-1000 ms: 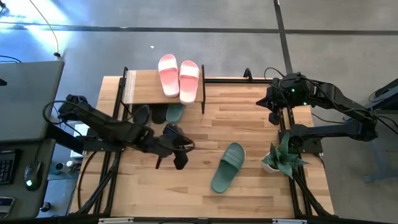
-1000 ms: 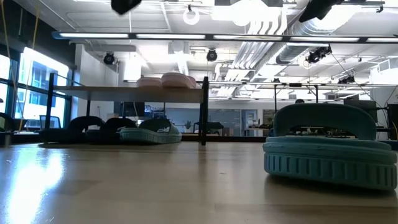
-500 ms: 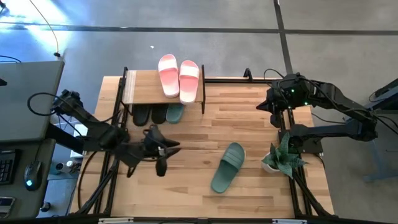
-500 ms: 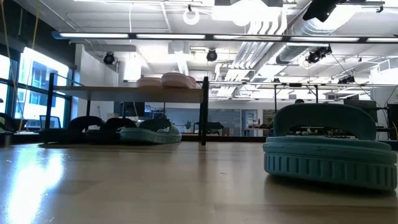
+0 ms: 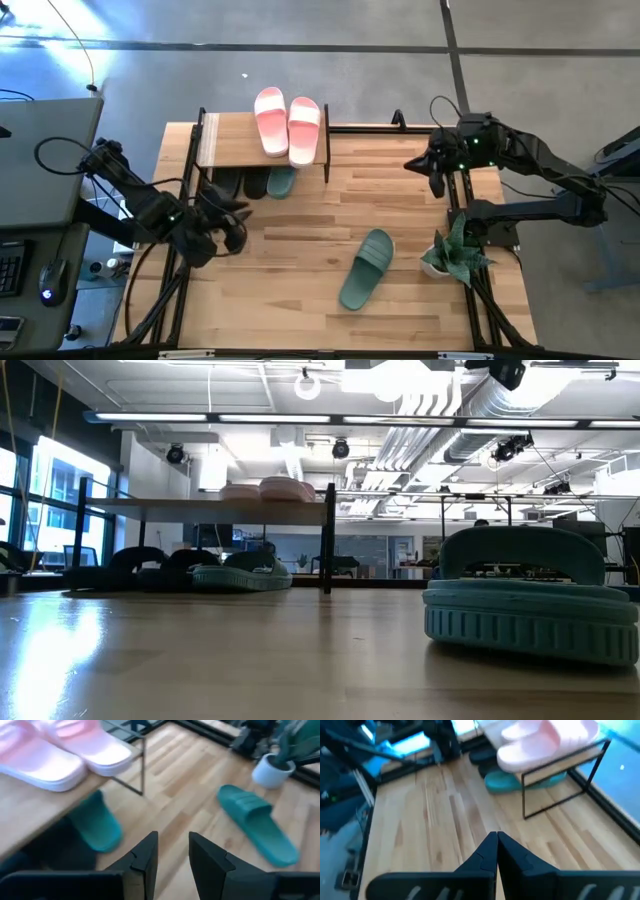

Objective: Pick and place slides into the shelf
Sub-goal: Put the green slide under the shelf

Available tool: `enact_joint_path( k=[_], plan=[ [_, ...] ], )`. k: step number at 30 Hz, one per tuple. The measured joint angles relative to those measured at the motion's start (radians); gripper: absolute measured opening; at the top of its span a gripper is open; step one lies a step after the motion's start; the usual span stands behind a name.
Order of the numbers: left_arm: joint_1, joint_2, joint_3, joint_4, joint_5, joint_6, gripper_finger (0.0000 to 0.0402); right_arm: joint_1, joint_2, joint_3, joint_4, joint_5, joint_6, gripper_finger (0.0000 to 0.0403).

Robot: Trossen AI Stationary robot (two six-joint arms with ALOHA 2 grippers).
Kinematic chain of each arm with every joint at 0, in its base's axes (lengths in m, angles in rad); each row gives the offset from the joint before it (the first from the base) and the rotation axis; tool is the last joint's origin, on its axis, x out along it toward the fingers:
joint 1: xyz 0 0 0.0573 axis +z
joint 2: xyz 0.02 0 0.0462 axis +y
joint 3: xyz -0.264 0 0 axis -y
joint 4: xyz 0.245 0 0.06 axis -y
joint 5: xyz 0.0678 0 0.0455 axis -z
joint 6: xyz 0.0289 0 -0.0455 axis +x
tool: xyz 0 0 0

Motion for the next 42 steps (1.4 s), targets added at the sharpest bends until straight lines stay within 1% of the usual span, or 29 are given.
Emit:
enact_joint_path(
  k=[2, 6, 9, 11, 15, 20, 24, 30, 33, 35, 38, 42],
  plan=[
    [0.000, -0.015, 0.000, -0.045, 0.002, 0.009, 0.0094, 0.003, 0.000, 0.000, 0.033, 0.007, 0.018, 0.0000],
    [-0.002, -0.021, 0.000, -0.065, 0.037, 0.150, 0.0094, 0.044, 0.005, 0.000, 0.049, 0.082, 0.067, 0.0000],
    [0.008, -0.033, 0.000, -0.087, 0.045, 0.149, 0.0094, 0.081, 0.012, 0.000, 0.047, 0.140, 0.097, 0.0000],
    [0.038, -0.040, 0.000, -0.098, 0.061, 0.143, 0.0094, 0.104, 0.022, 0.000, 0.048, 0.166, 0.117, 0.0000],
    [0.075, -0.046, -0.001, -0.104, 0.106, 0.206, 0.0094, 0.159, 0.041, 0.000, 0.048, 0.180, 0.149, 0.0000],
    [0.071, -0.045, -0.001, -0.098, 0.088, 0.269, 0.0094, 0.255, 0.083, 0.005, 0.084, 0.194, 0.158, 0.0001],
    [0.072, -0.058, -0.001, -0.098, 0.091, 0.287, 0.0094, 0.324, 0.130, 0.069, 0.080, 0.226, 0.140, 0.0001],
    [0.072, -0.113, -0.001, -0.094, 0.105, 0.284, 0.0094, 0.401, 0.216, 0.236, -0.106, 0.369, 0.076, 0.0001],
    [0.072, -0.145, -0.001, -0.079, 0.143, 0.295, 0.0094, 0.429, 0.269, 0.315, -0.201, 0.390, 0.093, 0.0009],
    [0.072, -0.163, -0.001, -0.065, 0.170, 0.327, 0.0094, 0.456, 0.311, 0.361, -0.265, 0.407, 0.126, 0.0024],
    [0.072, -0.192, -0.001, -0.034, 0.204, 0.370, 0.0094, 0.499, 0.392, 0.434, -0.401, 0.443, 0.187, 0.0061],
    [0.072, -0.228, -0.001, -0.009, 0.241, 0.414, 0.0094, 0.540, 0.519, 0.546, -0.591, 0.498, 0.319, 0.0110]
  ],
)
